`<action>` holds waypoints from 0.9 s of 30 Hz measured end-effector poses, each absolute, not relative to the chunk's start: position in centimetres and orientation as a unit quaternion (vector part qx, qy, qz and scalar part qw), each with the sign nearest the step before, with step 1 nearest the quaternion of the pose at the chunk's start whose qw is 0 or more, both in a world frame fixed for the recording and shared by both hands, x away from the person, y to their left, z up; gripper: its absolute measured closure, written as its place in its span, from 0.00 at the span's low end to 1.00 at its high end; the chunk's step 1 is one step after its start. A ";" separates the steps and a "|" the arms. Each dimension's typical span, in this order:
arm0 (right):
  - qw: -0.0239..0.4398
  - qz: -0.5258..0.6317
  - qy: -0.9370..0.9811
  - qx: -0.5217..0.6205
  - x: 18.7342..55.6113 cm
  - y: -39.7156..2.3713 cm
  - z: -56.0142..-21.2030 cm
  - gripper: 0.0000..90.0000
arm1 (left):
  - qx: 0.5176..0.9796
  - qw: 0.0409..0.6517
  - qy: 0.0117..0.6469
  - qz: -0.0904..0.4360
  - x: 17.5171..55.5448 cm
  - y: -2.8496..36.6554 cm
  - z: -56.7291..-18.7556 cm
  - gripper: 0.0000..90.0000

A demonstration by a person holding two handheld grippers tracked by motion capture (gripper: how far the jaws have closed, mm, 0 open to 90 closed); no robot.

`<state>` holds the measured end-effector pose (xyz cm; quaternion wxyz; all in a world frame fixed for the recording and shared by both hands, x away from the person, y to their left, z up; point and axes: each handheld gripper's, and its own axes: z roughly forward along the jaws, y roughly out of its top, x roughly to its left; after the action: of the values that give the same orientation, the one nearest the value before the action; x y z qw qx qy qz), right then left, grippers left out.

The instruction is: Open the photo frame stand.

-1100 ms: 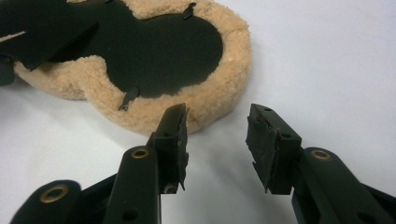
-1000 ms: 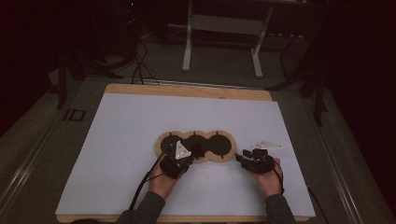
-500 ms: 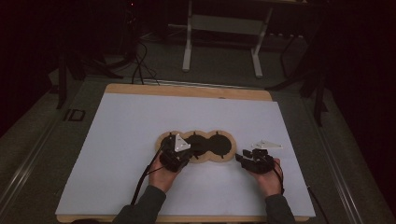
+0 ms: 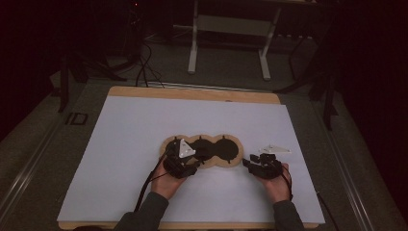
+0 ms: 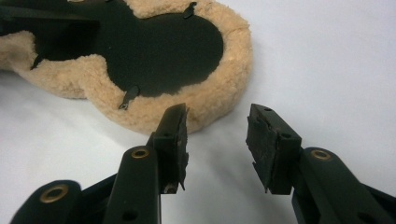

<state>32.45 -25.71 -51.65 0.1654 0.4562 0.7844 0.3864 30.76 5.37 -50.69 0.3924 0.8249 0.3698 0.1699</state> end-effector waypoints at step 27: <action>0.162 0.388 0.785 0.455 32.5 -25.7 -51.7 0.63 | 0.841 0.368 0.347 0.191 33.0 3.7 -50.5 0.53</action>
<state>32.47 -25.70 -51.69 0.1619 0.4548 0.7852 0.3878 32.96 3.70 -50.45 0.3682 0.8410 0.3471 0.1915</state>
